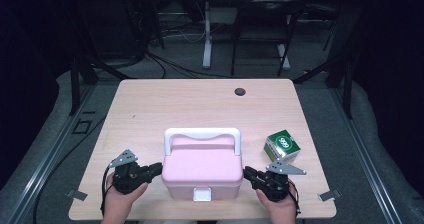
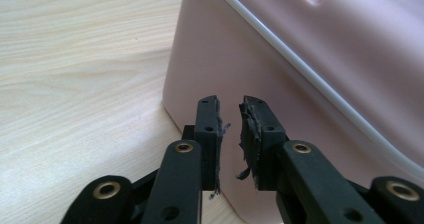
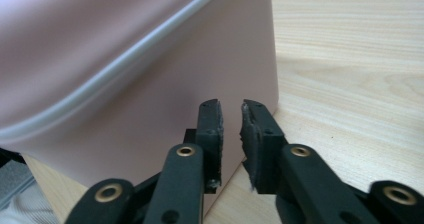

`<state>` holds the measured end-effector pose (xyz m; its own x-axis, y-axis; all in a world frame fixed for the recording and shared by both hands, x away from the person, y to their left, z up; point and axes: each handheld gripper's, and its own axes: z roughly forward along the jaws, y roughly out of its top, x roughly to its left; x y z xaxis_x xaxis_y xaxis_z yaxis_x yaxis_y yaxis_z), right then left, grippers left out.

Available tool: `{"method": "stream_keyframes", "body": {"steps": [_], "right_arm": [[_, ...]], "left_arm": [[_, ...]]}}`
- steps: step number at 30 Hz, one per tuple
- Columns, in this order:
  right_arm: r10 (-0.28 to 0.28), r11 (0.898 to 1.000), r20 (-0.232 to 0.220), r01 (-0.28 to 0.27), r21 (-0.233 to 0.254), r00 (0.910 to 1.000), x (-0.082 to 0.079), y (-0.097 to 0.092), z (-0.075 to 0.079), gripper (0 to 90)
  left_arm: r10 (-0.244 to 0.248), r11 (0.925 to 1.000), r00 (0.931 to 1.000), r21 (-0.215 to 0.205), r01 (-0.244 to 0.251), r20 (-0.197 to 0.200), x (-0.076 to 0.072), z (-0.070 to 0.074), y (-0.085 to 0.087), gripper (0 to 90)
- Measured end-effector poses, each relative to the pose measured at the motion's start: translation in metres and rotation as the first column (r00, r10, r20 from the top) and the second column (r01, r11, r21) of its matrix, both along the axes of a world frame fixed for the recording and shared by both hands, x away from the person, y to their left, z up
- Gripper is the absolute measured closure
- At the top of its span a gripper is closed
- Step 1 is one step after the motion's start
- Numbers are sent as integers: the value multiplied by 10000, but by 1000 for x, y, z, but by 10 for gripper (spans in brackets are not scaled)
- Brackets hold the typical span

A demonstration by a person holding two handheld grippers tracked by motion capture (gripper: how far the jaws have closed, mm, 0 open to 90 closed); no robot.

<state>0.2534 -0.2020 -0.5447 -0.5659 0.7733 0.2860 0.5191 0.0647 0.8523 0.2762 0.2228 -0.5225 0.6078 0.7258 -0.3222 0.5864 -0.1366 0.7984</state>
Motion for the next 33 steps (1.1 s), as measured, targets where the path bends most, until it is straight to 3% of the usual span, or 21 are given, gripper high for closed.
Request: {"method": "stream_keyframes", "body": {"steps": [5, 10, 19, 22, 28, 33], "right_arm": [[-80, 10000, 320, 79, 30, 9995, -2, -4, 10, 701], [32, 10000, 360, -33, 18, 9993, -2, -6, 17, 683], [278, 9994, 522, -287, 168, 9983, -1, -9, 45, 644], [319, 9993, 559, -329, 164, 9979, 0, -10, 49, 642], [510, 9985, 627, -522, 171, 9967, 3, -9, 60, 630], [783, 9969, 766, -777, -105, 9940, 4, -8, 74, 609]], "left_arm": [[109, 9999, 9997, -45, -108, 206, 1, 6, 3, 715], [42, 10000, 9994, -12, -42, 355, 1, 13, 3, 690], [-190, 9997, 9982, 162, 181, 576, 2, 40, 2, 669], [-206, 9998, 9977, 78, 201, 638, 3, 45, 2, 644], [-313, 9991, 9961, 294, 289, 824, 3, 57, -1, 615], [-536, 9983, 9937, 264, 512, 987, 5, 71, -5, 577]]}}
